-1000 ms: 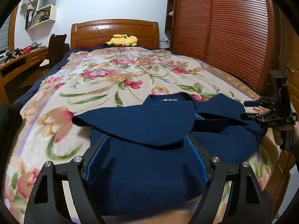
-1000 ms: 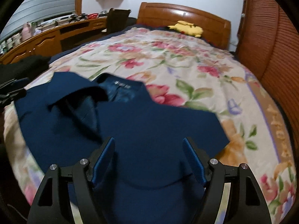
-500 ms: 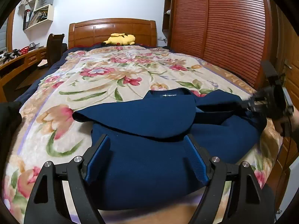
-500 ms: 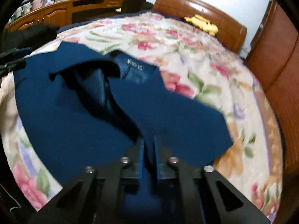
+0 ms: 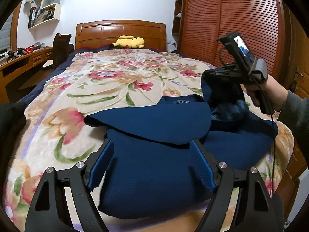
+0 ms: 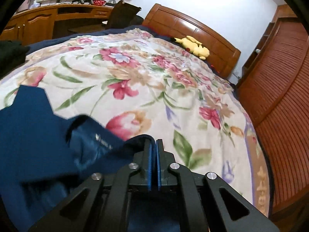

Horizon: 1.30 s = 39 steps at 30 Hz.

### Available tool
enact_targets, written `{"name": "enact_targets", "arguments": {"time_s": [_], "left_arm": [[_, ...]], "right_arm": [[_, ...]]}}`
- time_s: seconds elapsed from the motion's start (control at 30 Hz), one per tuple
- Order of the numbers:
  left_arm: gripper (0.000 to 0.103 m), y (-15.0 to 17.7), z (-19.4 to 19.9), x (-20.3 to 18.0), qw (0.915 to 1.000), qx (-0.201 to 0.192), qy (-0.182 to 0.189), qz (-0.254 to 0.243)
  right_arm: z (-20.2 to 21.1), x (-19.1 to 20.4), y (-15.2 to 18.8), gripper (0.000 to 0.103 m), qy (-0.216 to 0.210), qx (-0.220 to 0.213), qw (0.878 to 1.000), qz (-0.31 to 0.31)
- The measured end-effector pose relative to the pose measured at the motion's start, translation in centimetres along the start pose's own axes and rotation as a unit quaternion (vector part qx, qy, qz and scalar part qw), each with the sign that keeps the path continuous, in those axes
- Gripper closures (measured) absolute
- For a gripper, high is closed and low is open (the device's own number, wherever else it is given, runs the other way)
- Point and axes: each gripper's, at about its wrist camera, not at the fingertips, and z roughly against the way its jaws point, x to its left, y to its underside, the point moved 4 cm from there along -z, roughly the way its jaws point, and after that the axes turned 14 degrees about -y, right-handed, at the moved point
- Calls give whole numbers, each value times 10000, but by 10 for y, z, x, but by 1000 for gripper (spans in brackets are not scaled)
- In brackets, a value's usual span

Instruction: Fold large clothes

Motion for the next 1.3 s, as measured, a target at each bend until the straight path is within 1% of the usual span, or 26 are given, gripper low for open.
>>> {"name": "enact_targets", "arguments": {"time_s": [0.03,0.07,0.1,0.13,0.17,0.27,0.37,0.6,0.67,0.83,0.93,1.07,1.17,1.27,1.3], "left_arm": [[22,1,0,1,10000,6,-15,-4],[22,1,0,3,10000,7,-32,-5],[22,1,0,4,10000,3,-49,-3],[22,1,0,5,10000,-5,-61,3],[22,0,0,6,10000,-9,-68,11],[22,0,1,9,10000,-7,-86,43],[22,-1,2,9,9999,-20,-89,65],[22,-2,3,16,9998,-50,-128,118],[22,-2,3,18,9998,-48,-141,130],[22,1,4,25,9996,-27,-196,187],[22,2,4,30,9995,-12,-227,207],[22,3,4,35,9994,-6,-252,232],[22,2,3,37,9994,7,-250,251],[22,2,3,36,9995,2,-233,233],[22,2,3,36,9995,0,-225,219]], "right_arm": [[-3,3,-4,92,-27,-24,9999,-95],[-5,7,-4,74,-71,-94,9998,-175],[-6,5,-5,62,-182,-184,9994,-244],[-6,6,-5,40,-290,-276,9988,-294],[-4,9,-3,32,-378,-365,9981,-312],[7,18,10,32,-631,-451,9966,-277],[17,30,27,32,-967,-372,9945,-165],[40,70,68,32,-1561,-220,9871,288],[42,79,75,32,-1677,-162,9851,358],[45,101,79,32,-1996,-201,9786,451],[45,111,79,32,-2098,-172,9751,692],[33,127,79,32,-2025,-18,9738,1035],[24,130,74,32,-2052,97,9731,1045],[13,132,65,33,-1911,187,9746,1151],[8,133,62,36,-1889,242,9745,1185]]}}
